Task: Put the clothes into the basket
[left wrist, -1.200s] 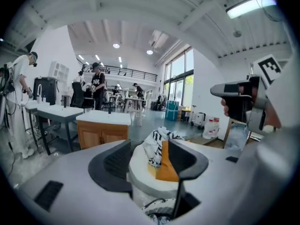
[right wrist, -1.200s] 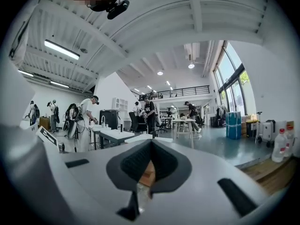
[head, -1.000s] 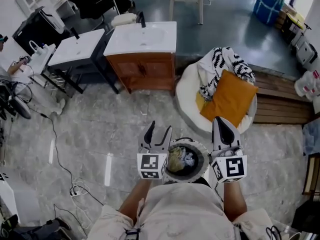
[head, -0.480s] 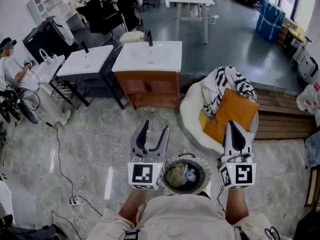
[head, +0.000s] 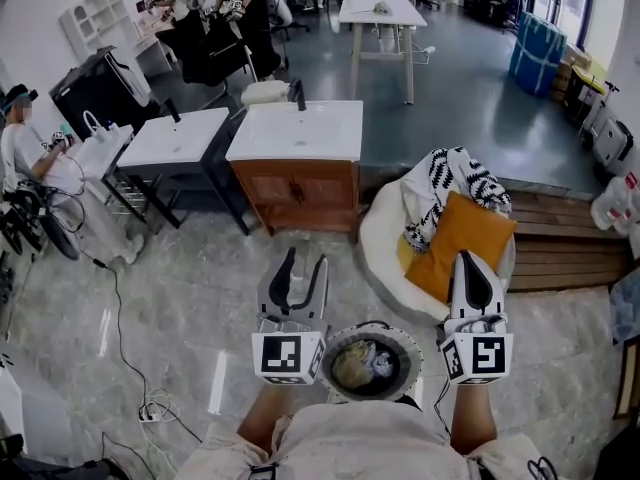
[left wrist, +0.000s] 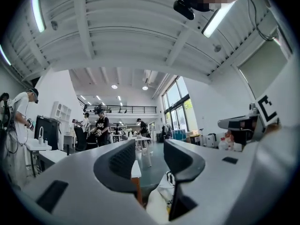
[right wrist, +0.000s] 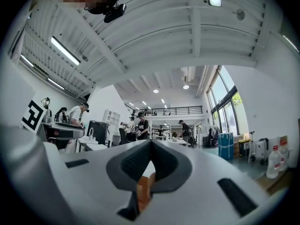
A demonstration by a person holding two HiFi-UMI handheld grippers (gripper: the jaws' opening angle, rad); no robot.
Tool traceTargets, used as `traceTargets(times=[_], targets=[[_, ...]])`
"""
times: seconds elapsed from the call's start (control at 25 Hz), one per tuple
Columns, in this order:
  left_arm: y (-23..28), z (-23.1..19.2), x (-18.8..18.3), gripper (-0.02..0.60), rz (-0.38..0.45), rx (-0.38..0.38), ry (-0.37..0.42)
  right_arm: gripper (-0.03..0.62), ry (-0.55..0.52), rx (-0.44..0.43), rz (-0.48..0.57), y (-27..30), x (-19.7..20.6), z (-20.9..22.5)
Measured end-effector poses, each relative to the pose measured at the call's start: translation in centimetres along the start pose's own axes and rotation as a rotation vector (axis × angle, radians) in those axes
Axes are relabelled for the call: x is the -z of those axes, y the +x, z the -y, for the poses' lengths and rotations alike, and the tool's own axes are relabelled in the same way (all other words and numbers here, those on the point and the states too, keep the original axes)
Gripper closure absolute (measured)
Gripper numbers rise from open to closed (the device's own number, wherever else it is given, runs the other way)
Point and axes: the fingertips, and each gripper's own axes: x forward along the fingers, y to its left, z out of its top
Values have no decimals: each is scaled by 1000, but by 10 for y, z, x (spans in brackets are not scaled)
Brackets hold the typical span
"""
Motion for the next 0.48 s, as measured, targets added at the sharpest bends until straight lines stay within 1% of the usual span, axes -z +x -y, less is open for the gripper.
traceTargets(times=[0.12,0.16,0.2,0.32,0.4,0.48], targets=[[3,2,4,412,-25,8,10,606,7,10,-4,-1,1,6],[3,3,5,441,-30,9,8,606,8,13,-6,-1,2,8],[3,3,7,485,-36,13,3,606,10,18,-8,-1,3,9],[2,6,14,544,-52,26,-9,606,4,40,-14,-2,4,11],[2,8,16,565,-56,28,-1,606,-5,40,-10,-2,5,14],[2,9,17,569,-56,24,1,606,-3,40,-10,-2,6,16]])
